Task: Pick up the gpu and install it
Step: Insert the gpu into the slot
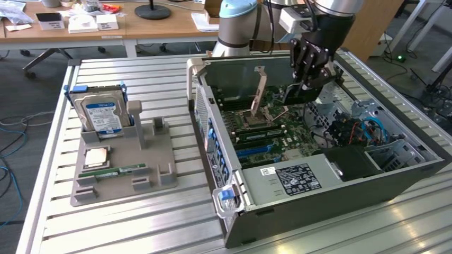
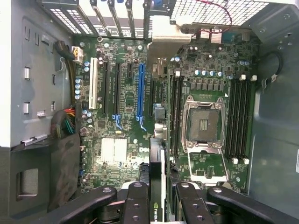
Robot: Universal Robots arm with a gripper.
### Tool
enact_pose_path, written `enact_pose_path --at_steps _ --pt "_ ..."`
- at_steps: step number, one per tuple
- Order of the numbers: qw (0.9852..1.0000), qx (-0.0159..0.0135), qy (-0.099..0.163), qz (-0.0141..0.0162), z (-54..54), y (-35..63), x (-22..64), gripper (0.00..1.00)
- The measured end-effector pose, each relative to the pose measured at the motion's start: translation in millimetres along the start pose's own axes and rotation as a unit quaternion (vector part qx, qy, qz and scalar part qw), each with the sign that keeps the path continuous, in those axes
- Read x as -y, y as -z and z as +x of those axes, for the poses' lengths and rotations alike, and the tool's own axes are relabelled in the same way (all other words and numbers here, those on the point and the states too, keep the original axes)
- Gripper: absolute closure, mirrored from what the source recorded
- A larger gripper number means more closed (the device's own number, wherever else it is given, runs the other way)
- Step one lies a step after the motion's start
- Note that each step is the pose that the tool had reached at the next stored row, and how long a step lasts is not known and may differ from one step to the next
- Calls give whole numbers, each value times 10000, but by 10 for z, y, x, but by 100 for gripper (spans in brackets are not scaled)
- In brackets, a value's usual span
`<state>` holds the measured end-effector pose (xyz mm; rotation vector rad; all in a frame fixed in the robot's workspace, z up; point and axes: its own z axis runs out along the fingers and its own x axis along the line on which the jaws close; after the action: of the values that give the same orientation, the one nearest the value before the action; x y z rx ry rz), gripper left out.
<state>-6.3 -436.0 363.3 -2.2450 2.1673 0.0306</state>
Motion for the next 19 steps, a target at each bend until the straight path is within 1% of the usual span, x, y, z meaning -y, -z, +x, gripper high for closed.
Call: enact_pose_path --at_steps 8,19 --pt "10000 0 5 -1 95 2 -4 73" --pt "10000 0 5 0 149 -2 -6 73"
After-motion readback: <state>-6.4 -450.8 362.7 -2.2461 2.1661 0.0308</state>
